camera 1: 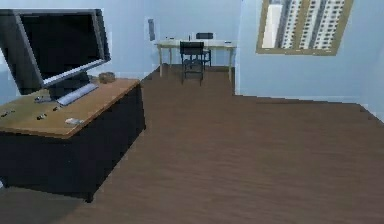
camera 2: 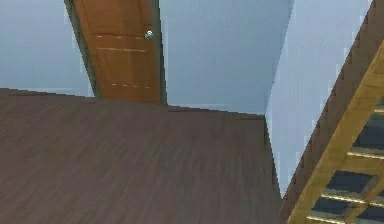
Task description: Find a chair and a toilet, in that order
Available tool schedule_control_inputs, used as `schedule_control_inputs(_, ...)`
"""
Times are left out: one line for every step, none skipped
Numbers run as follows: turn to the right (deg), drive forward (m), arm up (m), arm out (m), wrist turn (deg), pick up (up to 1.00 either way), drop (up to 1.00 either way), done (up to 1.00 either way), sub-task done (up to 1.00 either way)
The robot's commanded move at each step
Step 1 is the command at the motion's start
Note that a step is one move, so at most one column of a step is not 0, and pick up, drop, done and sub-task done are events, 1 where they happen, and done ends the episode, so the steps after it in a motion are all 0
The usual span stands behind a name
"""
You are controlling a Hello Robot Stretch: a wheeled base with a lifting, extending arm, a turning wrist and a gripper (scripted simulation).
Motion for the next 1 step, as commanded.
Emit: schedule_control_inputs(0.0, 1.00, 0.00, 0.00, 0.0, 0.00, 0.00, 0.00, 0.00)
